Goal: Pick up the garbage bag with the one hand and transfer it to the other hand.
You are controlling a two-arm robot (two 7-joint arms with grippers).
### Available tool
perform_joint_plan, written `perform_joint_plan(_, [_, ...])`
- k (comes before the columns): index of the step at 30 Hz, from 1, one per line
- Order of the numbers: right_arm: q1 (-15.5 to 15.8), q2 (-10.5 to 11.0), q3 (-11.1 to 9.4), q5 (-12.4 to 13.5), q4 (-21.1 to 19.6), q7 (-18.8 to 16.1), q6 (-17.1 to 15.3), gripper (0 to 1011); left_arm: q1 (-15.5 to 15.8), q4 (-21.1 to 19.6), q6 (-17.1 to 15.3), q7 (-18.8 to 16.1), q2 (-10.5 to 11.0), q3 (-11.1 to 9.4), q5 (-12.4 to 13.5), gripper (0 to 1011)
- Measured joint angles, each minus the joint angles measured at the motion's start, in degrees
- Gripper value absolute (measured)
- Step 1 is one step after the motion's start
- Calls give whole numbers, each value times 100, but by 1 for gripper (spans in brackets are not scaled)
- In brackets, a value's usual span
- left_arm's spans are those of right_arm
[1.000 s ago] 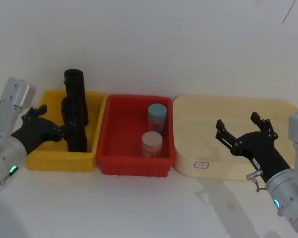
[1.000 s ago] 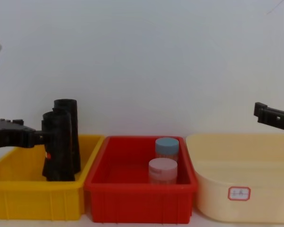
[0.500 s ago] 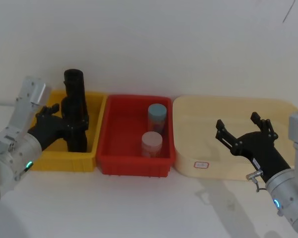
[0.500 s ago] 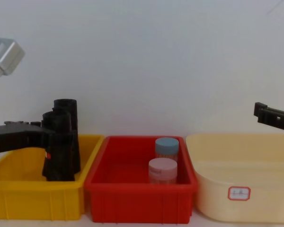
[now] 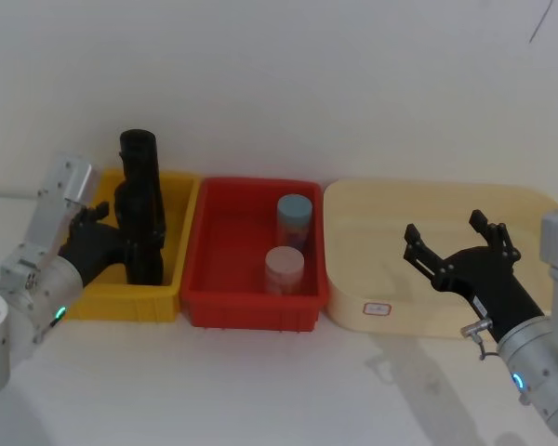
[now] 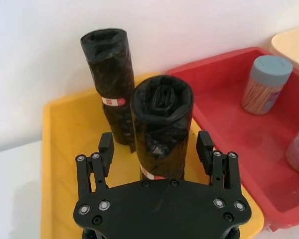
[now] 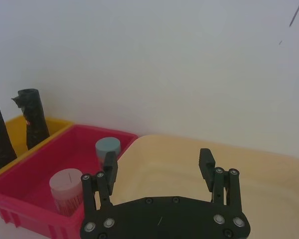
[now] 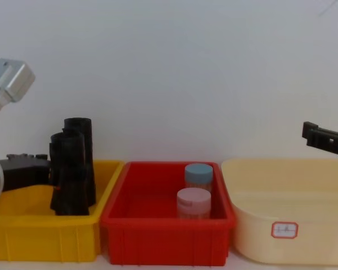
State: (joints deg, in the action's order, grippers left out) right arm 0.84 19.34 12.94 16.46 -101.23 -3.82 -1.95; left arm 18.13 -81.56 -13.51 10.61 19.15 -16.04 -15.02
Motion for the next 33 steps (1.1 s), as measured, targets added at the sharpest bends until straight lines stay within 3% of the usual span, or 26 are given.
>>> perform_joint_plan(33, [0,0,0,0,0,0,0,1000,73,484,520,65,-274,34,215,1001])
